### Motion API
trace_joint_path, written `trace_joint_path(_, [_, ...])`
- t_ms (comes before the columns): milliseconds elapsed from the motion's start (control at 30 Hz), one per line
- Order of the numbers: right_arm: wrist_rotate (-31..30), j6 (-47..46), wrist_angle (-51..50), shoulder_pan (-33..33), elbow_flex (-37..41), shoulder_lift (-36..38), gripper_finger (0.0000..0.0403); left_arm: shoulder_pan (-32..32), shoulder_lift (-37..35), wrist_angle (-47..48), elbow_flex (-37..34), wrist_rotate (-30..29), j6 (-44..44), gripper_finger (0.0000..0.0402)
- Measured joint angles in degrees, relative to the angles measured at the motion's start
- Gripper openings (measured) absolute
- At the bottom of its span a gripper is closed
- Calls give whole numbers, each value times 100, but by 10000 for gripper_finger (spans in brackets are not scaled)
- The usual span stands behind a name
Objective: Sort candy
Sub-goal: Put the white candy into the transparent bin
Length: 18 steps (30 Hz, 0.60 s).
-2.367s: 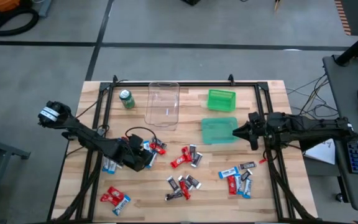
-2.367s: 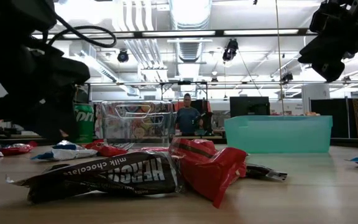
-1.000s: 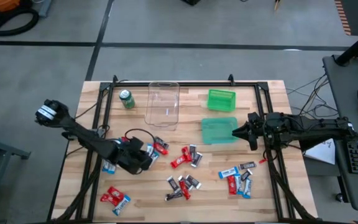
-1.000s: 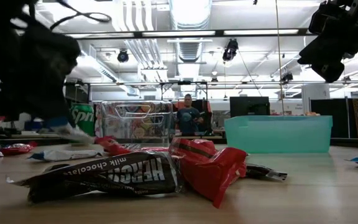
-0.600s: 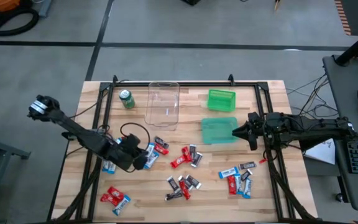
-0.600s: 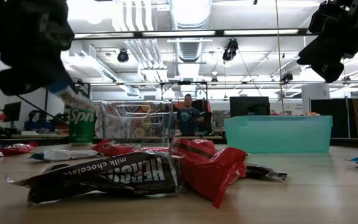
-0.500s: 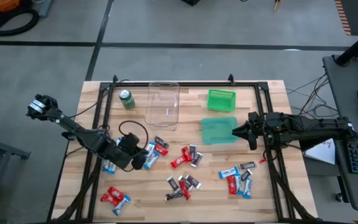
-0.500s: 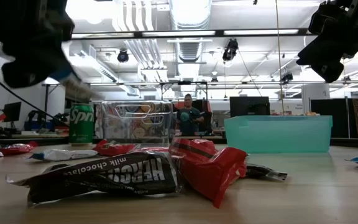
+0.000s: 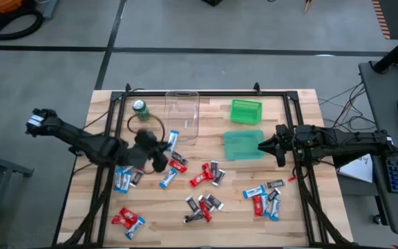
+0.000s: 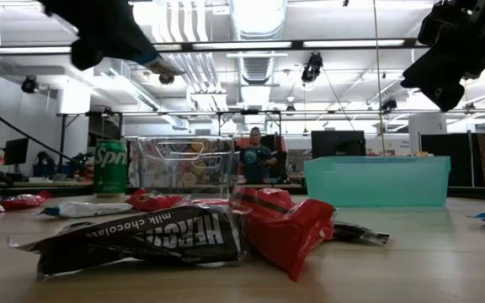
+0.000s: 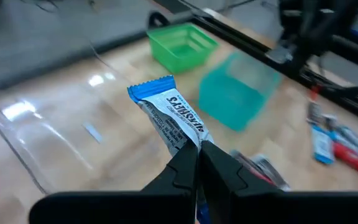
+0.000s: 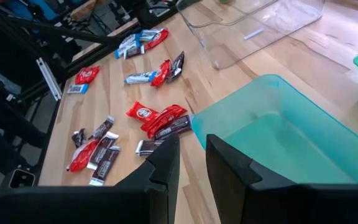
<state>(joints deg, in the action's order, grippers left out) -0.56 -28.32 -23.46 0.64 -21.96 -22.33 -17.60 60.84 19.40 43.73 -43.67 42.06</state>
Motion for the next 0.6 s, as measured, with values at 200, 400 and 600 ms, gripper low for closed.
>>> trace_joint_path(200, [-272,187,-4,0,0,0,68,1110,131,-29,131,211,-989,0])
trace_joint_path(400, [-633,270,-7,0,2,0,68,1814,391,-42,124,272,-1525,0])
trace_joint_path(600, [-717,176,-4,0,2,0,68,2188,855,-176,157,277,-1883,0])
